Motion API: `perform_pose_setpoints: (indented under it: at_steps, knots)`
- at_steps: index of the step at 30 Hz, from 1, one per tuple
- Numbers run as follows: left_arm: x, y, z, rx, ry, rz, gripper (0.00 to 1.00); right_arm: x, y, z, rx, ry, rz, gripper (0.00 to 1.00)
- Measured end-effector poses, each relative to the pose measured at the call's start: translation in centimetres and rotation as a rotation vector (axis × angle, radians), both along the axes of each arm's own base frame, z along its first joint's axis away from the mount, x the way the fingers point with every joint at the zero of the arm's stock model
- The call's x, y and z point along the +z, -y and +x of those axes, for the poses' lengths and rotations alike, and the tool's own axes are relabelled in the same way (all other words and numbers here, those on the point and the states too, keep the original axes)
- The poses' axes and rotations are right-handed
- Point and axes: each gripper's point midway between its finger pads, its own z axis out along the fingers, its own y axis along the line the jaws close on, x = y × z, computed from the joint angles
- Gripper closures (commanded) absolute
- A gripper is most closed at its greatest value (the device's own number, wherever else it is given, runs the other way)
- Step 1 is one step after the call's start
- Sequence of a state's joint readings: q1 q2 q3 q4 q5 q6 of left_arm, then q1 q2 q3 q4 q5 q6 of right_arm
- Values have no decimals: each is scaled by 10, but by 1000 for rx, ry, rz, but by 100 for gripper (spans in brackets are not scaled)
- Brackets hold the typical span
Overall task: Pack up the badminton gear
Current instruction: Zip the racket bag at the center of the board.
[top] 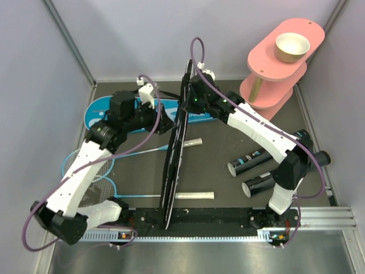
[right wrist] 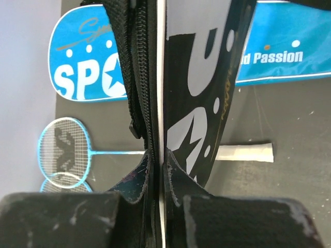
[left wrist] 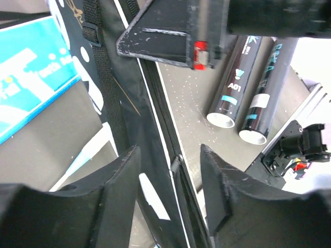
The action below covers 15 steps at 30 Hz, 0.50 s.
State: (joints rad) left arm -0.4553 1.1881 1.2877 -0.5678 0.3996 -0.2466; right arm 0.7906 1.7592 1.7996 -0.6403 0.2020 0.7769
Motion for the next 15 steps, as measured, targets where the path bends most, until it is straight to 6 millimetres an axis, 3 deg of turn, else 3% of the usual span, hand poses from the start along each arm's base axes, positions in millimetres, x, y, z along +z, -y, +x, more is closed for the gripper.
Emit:
perform_pose_setpoints:
  at_steps: [2,4,7,10,15]
  knots:
    - [13,-8,-14,-4,37,-5,55,-2,2,1,10,10,-27,100]
    - [21,-13,-25,-13,63,-8,52,-4,4,0,25,19,-56,100]
    - [21,-13,-32,-38,62,-4,50,-7,9,-1,45,28,-99,100]
    - [9,-4,-33,-105,29,6,55,-10,10,-3,73,34,-127,100]
    - [-30,12,-30,-228,-72,55,53,-10,5,-7,148,44,-136,100]
